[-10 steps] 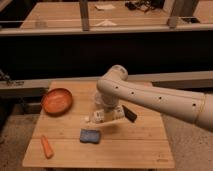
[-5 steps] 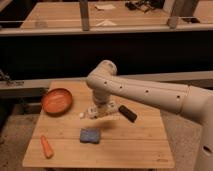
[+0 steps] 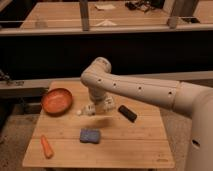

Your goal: Place the bottle in the ceramic bowl

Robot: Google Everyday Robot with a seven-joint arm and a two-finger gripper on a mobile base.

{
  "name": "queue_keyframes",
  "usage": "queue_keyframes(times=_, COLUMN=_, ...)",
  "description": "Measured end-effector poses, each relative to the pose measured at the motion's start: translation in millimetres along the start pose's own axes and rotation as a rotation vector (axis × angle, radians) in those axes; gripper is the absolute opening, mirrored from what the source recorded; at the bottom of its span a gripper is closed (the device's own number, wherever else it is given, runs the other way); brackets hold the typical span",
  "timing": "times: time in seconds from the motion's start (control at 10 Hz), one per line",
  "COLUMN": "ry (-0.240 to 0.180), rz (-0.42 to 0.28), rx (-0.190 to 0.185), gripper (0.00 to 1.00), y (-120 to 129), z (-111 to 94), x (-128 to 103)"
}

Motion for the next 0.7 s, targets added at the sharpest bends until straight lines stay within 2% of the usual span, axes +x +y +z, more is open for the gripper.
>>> queue_keyframes(times=0.7, ry=0.022, rz=-0.009, rx=0.055, gripper=0.02, y=-35.7, z=3.4, x=-24.6)
